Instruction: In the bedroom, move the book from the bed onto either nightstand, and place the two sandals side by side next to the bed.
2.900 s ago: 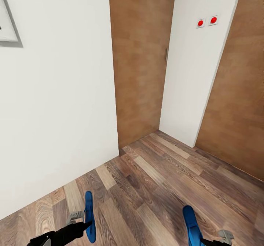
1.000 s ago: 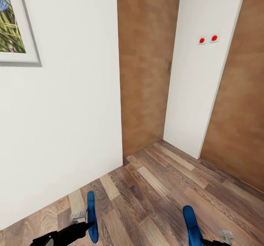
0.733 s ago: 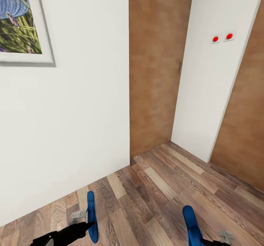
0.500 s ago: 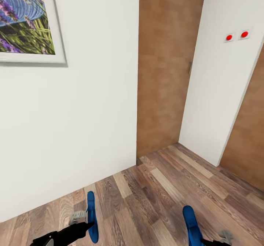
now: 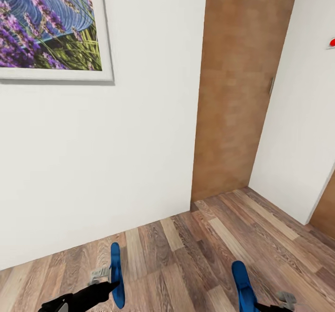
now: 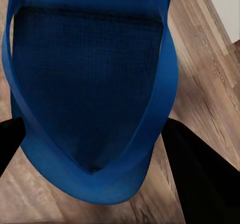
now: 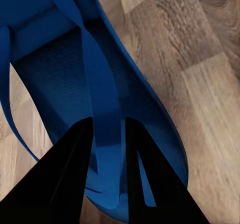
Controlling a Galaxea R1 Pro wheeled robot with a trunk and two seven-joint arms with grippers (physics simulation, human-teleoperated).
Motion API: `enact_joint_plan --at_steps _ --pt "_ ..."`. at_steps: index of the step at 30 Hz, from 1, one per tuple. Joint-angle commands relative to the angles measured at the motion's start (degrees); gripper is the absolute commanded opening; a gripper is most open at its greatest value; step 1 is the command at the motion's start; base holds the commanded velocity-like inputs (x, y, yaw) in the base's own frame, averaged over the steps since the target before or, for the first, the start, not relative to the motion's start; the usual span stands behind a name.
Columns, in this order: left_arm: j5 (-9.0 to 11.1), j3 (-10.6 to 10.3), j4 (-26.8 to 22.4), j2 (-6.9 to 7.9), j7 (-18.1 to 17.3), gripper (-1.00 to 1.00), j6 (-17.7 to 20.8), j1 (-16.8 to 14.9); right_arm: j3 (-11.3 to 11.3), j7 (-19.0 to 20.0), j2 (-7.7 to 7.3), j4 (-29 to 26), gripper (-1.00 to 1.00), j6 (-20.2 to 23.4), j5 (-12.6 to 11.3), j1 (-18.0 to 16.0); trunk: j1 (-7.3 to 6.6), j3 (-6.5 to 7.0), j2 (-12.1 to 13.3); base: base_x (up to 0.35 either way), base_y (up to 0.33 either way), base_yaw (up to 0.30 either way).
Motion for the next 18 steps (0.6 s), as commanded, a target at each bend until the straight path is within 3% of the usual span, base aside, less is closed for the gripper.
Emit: enact_joint_plan --at_steps 1,4,7,11,15,18 --pt "0.6 -0.2 0.0 0.04 -0.1 -1.00 0.3 -0.1 0.0 0.3 -0.02 0.0 -1.00 0.0 -0.3 0.0 -0.01 -0.06 0.0 0.000 0.000 0.293" --pt "-0.1 -0.4 0.0 0.04 0.1 -1.00 -1.4 0.0 0.0 0.2 -0.02 0.0 -1.00 -0.1 -0.2 0.0 -0.01 -0.06 0.0 0.000 0.000 0.293" --pt "-2.9 -1.6 1.6 0.04 1.2 -1.00 -3.8 -0.1 0.0 0.2 -0.02 0.0 -1.00 -0.1 -0.2 0.0 -0.01 -0.06 0.0 0.000 0.000 0.293" --pt "-7.1 -2.5 8.0 -0.80 2.2 -1.00 -7.0 -0.1 0.1 0.2 0.30 0.4 -1.00 -0.1 -0.1 0.0 -0.01 -0.06 0.0 0.000 0.000 0.293" --pt "-8.5 -2.6 14.7 -2.32 2.4 -1.00 -12.8 -0.1 0.1 -0.2 2.49 4.1 -1.00 -0.1 0.0 0.0 -0.01 -0.06 0.0 0.000 0.000 0.293" --pt "-8.9 -2.5 18.7 -2.65 2.3 -1.00 -17.6 -0.1 0.1 -3.3 3.66 5.6 -1.00 -0.1 0.1 0.0 -0.01 -0.06 0.0 0.000 0.000 0.293"
